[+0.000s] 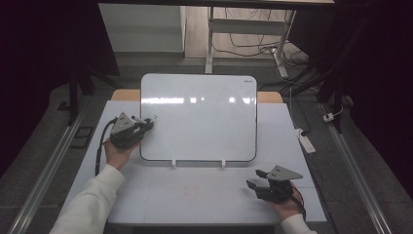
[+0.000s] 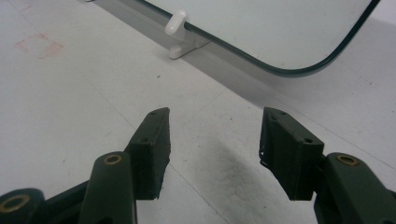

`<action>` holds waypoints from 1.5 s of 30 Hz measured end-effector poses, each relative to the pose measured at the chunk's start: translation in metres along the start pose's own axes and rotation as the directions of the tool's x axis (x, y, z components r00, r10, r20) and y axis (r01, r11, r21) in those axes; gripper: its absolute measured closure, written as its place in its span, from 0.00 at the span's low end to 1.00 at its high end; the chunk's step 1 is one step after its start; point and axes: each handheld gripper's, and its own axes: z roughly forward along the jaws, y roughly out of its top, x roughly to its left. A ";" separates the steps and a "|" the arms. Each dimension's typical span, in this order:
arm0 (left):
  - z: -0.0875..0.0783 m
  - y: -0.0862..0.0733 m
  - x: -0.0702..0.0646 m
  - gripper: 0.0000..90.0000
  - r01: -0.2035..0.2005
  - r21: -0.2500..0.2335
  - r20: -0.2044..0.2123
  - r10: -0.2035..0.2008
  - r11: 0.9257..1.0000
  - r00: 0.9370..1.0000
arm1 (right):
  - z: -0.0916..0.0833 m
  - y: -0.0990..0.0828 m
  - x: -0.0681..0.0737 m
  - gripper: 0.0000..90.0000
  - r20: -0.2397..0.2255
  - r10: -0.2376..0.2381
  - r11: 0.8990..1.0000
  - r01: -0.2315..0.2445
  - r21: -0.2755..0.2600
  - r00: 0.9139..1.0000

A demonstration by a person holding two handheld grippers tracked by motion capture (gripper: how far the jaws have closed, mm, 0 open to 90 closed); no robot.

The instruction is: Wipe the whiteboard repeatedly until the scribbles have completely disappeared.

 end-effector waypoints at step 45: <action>0.016 0.028 0.005 0.86 0.013 0.026 -0.008 -0.013 1.000 1.000 | -0.001 0.000 0.001 0.48 0.000 0.000 1.000 0.000 -0.005 1.000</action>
